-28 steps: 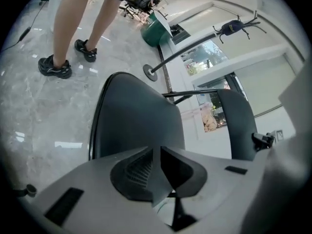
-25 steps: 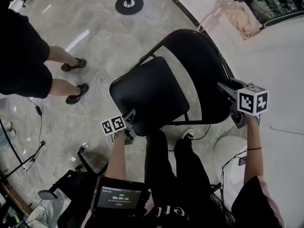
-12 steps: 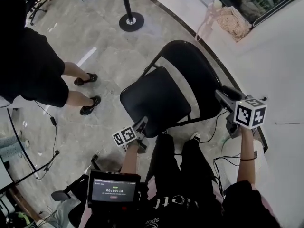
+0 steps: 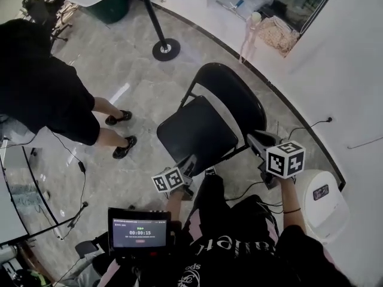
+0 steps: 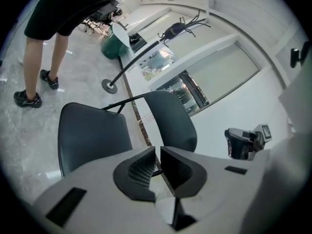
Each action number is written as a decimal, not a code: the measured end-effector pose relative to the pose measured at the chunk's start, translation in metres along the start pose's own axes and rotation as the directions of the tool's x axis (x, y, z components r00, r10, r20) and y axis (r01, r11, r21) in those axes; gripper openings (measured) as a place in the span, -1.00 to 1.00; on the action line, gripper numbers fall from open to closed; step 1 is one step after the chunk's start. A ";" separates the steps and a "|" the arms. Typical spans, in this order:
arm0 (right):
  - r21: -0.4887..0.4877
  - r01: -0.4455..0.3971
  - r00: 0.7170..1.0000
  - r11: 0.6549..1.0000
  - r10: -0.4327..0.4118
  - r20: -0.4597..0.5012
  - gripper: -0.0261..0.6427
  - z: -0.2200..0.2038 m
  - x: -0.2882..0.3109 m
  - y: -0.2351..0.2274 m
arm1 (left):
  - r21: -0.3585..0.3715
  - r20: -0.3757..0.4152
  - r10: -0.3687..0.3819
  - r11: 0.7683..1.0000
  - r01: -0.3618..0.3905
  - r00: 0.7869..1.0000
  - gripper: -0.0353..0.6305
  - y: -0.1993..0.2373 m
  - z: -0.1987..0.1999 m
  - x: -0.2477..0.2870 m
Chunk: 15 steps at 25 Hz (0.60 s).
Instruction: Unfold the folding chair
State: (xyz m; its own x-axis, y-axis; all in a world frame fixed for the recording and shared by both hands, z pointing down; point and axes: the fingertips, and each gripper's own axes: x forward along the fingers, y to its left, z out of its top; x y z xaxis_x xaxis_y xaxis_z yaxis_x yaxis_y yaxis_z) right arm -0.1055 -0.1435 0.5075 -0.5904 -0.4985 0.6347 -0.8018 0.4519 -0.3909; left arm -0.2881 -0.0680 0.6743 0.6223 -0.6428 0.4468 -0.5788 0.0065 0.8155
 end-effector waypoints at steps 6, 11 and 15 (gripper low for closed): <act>-0.002 -0.034 0.999 0.999 0.034 0.012 -0.78 -0.039 -0.051 0.023 | 0.079 0.068 -0.031 0.997 0.026 0.997 -0.80 -0.060 -0.019 -0.012; 0.006 -0.042 0.999 0.999 0.042 0.015 -0.81 -0.096 -0.107 0.025 | 0.180 0.127 -0.075 0.982 0.052 0.989 -0.88 -0.118 -0.050 -0.021; -0.005 -0.063 0.998 0.998 0.063 0.016 -0.83 -0.141 -0.161 0.033 | 0.206 0.159 -0.105 0.976 0.070 0.982 -0.88 -0.161 -0.100 -0.036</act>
State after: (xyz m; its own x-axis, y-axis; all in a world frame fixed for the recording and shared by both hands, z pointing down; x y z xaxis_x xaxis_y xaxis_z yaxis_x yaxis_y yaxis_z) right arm -0.0246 0.0556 0.4862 -0.6414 -0.4806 0.5979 -0.7624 0.4862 -0.4270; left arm -0.1646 0.0309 0.5641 0.5877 -0.7534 0.2950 -0.6298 -0.1971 0.7513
